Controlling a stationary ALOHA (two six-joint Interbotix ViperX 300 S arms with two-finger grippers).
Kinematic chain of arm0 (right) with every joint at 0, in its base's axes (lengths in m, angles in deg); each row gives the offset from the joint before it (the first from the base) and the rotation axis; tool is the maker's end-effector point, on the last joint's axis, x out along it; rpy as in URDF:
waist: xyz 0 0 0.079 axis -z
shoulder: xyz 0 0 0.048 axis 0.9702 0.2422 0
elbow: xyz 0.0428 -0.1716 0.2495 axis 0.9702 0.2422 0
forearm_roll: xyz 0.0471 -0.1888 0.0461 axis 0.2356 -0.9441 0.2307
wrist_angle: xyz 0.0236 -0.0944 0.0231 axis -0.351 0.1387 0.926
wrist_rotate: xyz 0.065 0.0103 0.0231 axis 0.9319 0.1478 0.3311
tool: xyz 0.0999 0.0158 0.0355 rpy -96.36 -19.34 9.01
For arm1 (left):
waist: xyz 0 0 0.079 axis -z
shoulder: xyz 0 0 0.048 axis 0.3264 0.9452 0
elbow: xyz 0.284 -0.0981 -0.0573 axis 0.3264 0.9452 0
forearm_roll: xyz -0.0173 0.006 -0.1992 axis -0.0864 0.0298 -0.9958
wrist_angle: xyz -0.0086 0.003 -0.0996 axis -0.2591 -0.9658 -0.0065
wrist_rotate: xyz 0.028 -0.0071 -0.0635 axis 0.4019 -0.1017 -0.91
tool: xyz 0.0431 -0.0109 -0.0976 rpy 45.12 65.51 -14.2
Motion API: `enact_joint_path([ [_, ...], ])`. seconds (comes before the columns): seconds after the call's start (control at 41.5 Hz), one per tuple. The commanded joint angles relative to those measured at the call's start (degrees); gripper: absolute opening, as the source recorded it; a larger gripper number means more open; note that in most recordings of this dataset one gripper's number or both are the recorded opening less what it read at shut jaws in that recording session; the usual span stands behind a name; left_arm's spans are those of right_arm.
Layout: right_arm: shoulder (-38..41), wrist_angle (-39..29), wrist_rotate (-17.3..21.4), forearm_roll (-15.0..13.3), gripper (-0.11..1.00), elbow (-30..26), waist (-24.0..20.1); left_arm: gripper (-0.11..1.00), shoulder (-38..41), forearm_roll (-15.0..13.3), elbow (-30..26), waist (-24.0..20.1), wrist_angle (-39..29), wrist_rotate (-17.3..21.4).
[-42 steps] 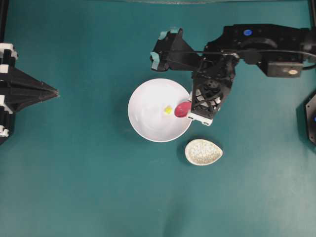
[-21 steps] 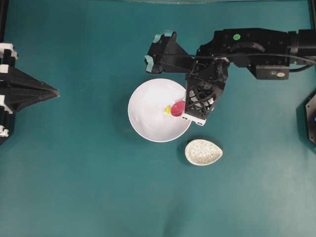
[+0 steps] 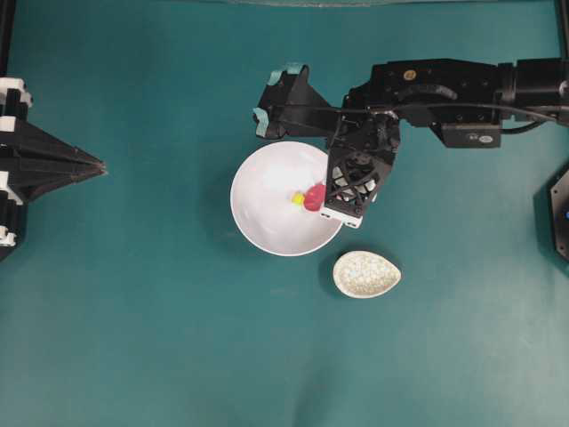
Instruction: Scoop the yellow hexagonal prism block from the bowl with a spoon using the right arm.
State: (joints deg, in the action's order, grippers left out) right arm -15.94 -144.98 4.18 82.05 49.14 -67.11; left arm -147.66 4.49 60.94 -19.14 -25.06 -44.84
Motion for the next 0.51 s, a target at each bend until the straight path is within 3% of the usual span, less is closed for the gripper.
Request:
enact_joint_path([
  [0.0, -0.9, 1.5, -0.1, 0.0, 0.23, -1.4, 0.1, 0.02, 0.2, 0.2, -1.7, -0.1, 0.1, 0.0],
  [0.481, 0.3, 5.4, -0.3, 0.0, 0.23, -1.4, -1.2, 0.02, 0.0, 0.2, -1.7, -0.1, 0.1, 0.0],
])
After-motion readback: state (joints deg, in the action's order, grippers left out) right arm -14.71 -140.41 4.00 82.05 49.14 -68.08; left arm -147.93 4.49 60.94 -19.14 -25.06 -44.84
